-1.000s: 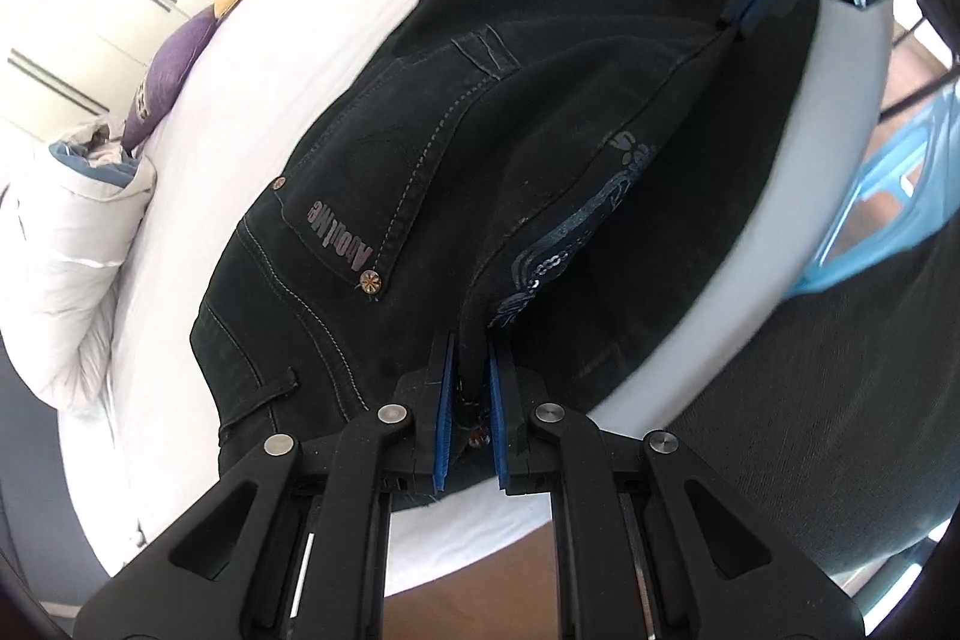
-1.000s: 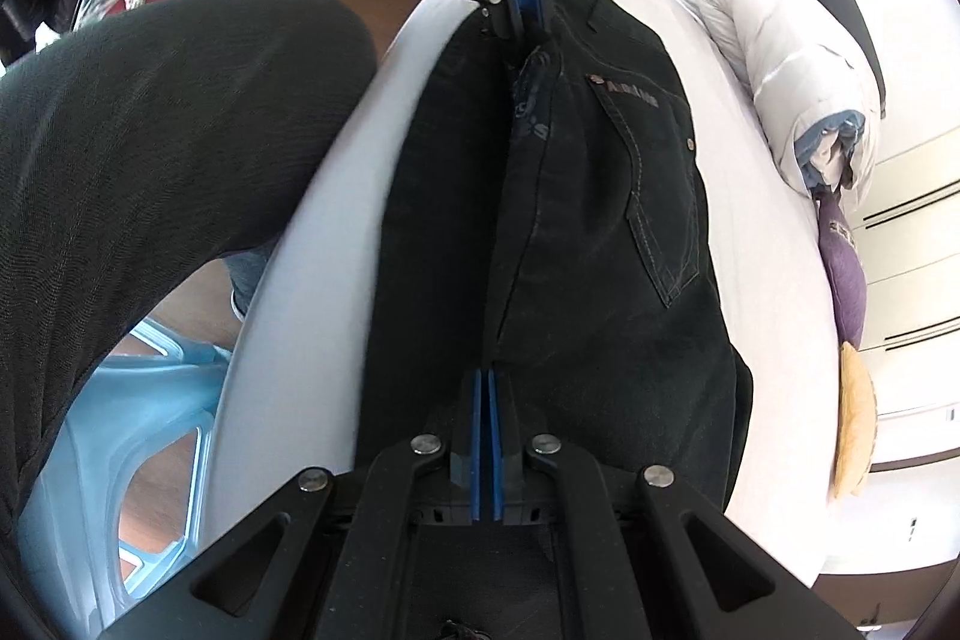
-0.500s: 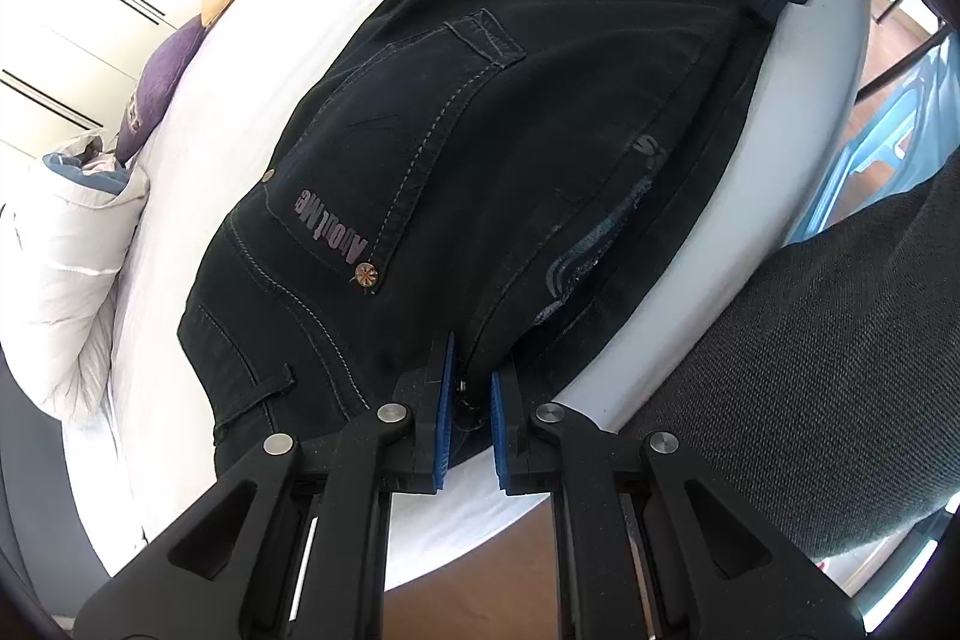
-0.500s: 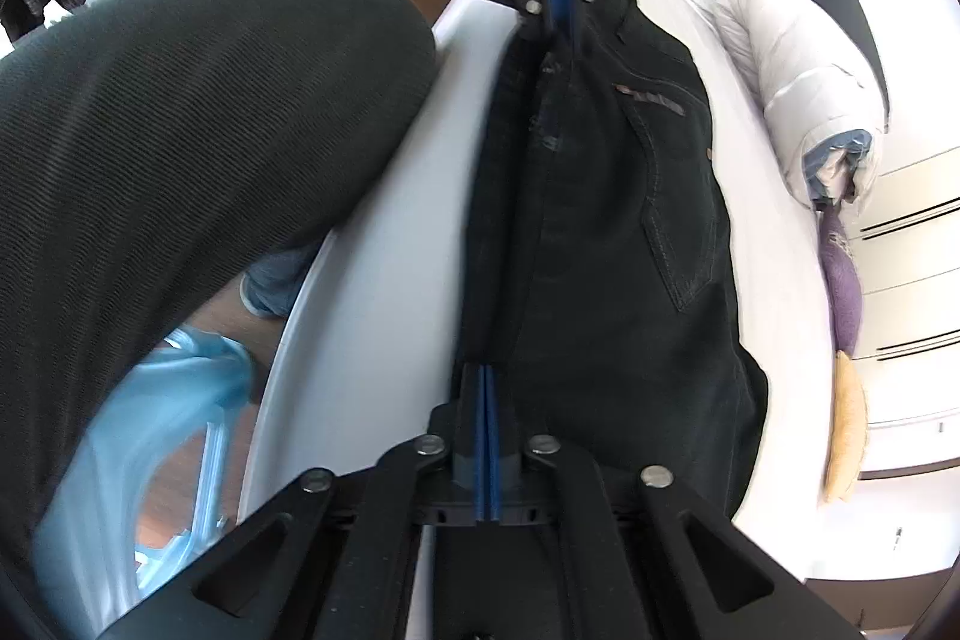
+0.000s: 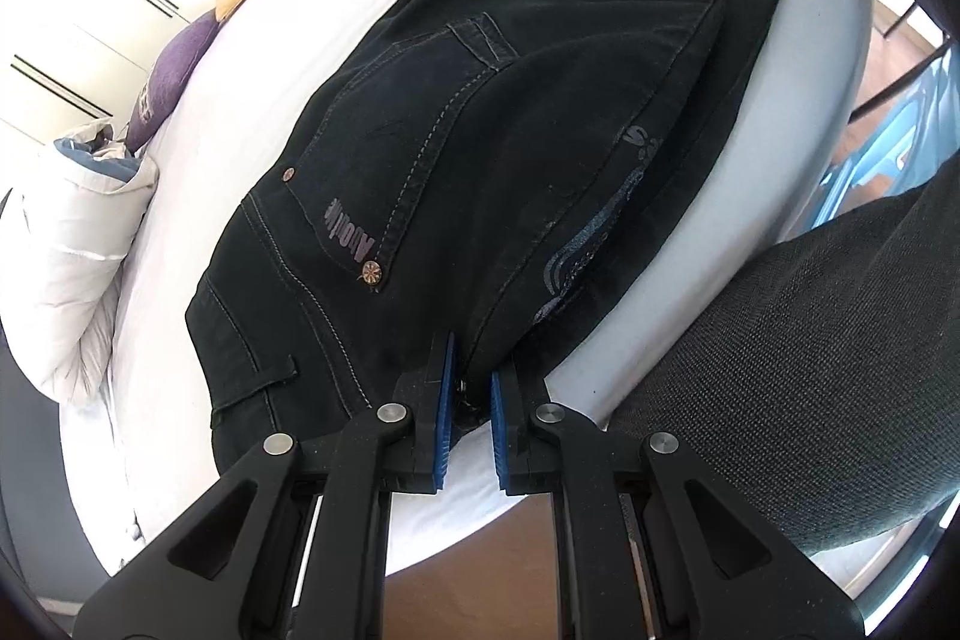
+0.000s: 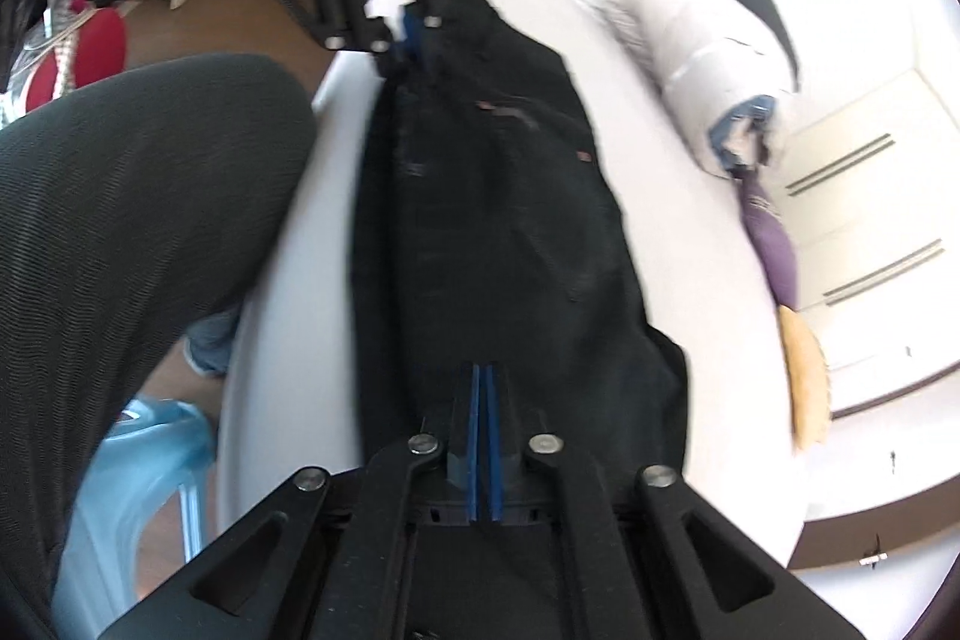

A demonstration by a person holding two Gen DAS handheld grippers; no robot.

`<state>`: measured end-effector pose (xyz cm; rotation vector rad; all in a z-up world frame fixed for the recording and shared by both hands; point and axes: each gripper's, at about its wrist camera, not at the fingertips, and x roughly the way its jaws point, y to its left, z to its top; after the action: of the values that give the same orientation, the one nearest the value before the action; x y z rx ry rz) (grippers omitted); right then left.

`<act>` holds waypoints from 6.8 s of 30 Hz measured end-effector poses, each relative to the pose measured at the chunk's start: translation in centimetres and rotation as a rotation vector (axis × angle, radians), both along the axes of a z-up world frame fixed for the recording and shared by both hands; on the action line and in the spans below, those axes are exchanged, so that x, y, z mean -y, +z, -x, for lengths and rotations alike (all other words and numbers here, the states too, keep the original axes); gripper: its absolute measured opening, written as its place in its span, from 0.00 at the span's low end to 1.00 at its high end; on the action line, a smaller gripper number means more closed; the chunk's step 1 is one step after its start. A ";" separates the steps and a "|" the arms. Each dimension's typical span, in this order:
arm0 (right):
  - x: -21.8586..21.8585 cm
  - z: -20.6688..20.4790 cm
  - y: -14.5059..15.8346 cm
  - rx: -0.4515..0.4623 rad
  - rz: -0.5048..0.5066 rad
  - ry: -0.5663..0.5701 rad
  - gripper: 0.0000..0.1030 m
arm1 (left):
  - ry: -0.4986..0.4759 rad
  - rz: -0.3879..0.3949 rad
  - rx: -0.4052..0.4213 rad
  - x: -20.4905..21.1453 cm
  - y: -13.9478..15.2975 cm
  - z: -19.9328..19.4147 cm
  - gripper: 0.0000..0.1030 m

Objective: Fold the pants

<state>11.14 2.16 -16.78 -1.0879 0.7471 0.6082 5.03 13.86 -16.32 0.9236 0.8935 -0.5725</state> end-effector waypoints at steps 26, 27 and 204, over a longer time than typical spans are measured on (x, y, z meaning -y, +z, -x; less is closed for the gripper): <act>-0.4 1.1 -4.0 -0.039 0.136 0.031 0.03 | -0.011 0.026 -0.009 -2.7 -0.1 -0.5 0.09; -0.5 1.3 -3.9 -0.041 0.136 0.033 0.03 | -0.014 0.021 -0.010 -2.7 -0.2 -0.5 0.09; 15.5 -22.9 -9.0 -0.803 -1.192 -1.048 0.00 | 0.770 0.787 -0.255 4.3 -6.6 -16.5 0.74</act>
<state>34.08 -13.38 -25.74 0.7238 1.2304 0.4068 21.52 9.59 -22.92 -0.2261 1.0453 -0.3130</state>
